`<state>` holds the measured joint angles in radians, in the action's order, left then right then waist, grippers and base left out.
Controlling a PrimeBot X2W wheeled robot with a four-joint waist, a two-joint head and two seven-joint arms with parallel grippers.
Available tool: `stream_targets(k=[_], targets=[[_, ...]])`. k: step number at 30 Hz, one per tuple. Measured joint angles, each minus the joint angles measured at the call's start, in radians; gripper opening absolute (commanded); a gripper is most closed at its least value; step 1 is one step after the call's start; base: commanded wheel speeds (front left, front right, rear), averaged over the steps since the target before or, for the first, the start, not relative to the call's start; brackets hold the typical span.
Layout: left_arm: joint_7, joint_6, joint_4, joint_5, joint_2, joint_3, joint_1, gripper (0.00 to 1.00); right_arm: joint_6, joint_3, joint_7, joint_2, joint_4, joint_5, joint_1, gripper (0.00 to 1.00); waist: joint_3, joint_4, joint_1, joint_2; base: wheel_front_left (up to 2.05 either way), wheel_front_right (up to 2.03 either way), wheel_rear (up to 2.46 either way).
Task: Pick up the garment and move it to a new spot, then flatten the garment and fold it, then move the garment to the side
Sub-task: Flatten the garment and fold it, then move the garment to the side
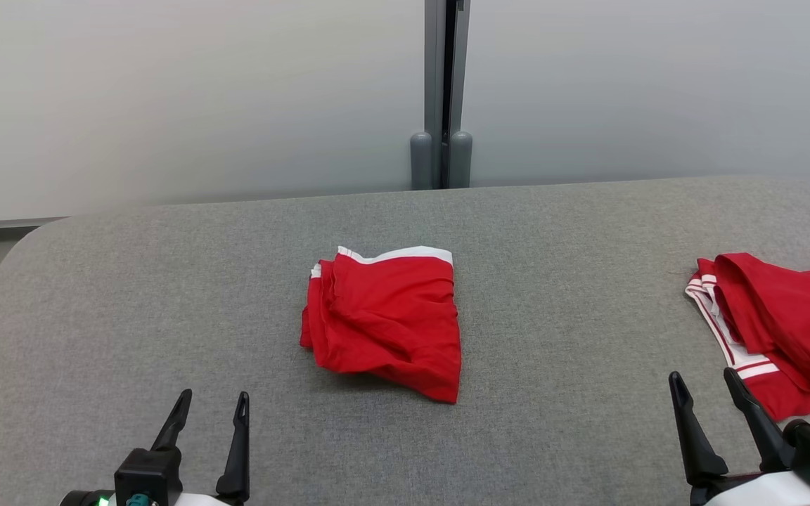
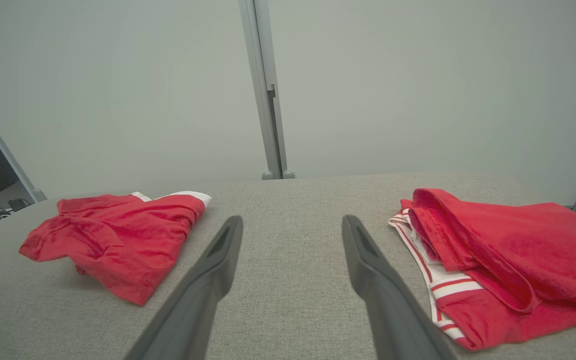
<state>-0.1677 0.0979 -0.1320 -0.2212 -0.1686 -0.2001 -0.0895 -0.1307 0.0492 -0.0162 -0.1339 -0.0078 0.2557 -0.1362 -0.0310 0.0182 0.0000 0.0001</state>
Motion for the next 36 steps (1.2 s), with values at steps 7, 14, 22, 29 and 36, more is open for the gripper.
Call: stream_targets(k=[7, 14, 22, 29, 36], targets=[[-0.004, 0.002, -0.001, -0.001, 0.001, -0.010, 0.005, 1.00, 0.000, -0.008, 0.003, -0.002, -0.005, -0.002, 0.000, 1.00, 0.004, 0.002, 0.0000, 0.0000, 0.00, 0.00, 0.00], [-0.009, 0.001, 0.000, -0.004, 0.008, -0.024, 0.040, 1.00, 0.000, -0.019, 0.011, -0.007, 0.002, -0.002, -0.001, 1.00, 0.015, 0.030, 0.0000, 0.0000, 0.00, 0.00, 0.00], [-0.044, -0.009, 0.003, -0.010, 0.049, -0.045, 0.180, 1.00, 0.000, 0.007, 0.003, -0.040, 0.110, 0.023, 0.125, 1.00, 0.090, 0.109, 0.0000, 0.0000, 0.00, 0.00, 0.00], [-0.081, -0.009, -0.024, -0.019, 0.086, -0.061, 0.277, 1.00, 0.000, 0.111, -0.026, -0.041, 0.337, 0.046, 0.310, 1.00, 0.169, 0.213, 0.0000, -0.0001, 0.00, 0.00, 0.00], [-0.093, -0.009, -0.029, -0.026, 0.102, -0.066, 0.304, 1.00, 0.000, 0.178, -0.074, 0.011, 0.578, 0.097, 0.458, 1.00, 0.225, 0.291, 0.0000, 0.0000, 0.00, 0.00, 0.00]])
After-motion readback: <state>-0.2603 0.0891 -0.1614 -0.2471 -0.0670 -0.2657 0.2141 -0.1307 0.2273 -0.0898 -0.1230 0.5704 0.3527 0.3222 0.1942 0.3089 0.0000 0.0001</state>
